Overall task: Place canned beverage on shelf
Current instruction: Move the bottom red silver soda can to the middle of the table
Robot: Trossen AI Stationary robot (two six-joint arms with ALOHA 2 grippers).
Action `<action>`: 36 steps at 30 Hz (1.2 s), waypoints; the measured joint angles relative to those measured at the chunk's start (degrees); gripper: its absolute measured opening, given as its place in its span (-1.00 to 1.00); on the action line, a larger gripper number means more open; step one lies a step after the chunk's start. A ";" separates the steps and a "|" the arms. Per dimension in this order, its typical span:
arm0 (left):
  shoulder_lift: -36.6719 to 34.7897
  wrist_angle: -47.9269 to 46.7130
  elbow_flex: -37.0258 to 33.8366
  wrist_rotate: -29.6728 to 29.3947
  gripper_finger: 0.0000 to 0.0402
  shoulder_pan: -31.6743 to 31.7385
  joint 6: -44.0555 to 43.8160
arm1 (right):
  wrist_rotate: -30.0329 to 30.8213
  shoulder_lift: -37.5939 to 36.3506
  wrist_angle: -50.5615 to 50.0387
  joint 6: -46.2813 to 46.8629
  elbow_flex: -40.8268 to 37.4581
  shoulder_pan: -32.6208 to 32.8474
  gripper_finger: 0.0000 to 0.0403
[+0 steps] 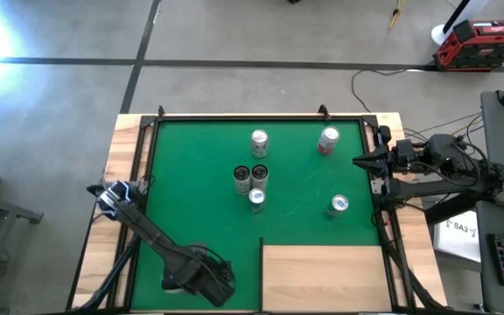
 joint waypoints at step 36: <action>6.81 -5.29 5.88 -5.15 0.39 0.42 -15.93 | -0.02 -0.01 0.00 0.00 0.00 0.00 -0.89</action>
